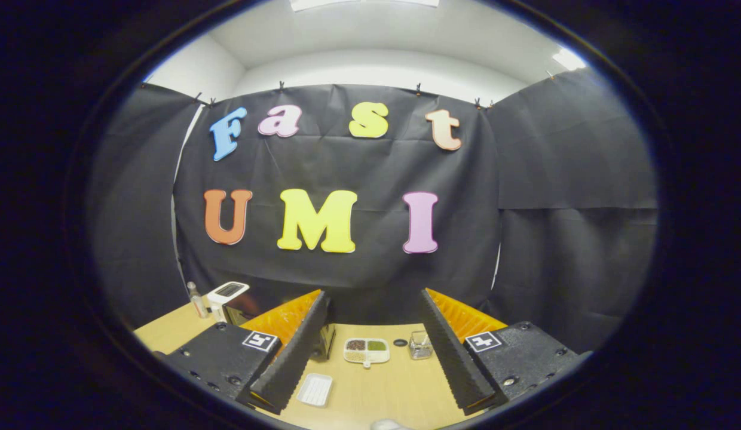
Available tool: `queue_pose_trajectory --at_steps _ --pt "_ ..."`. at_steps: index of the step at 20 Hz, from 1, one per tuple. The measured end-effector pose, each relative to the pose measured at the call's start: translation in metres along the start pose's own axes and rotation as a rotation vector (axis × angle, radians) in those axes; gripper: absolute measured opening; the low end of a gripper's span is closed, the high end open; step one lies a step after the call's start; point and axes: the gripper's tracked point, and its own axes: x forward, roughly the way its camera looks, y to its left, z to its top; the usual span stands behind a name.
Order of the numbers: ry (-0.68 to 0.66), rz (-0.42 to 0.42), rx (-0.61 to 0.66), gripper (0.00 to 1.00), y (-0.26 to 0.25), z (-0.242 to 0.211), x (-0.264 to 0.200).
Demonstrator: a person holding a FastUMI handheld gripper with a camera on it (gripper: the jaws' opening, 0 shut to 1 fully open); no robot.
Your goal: Open the toaster oven, put the food inside, and close the toaster oven door.
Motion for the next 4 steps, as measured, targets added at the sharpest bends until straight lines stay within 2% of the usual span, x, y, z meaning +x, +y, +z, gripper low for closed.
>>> queue_pose_trajectory --at_steps 4 --pt "0.007 0.014 0.023 0.99 -0.0035 -0.007 0.0012"
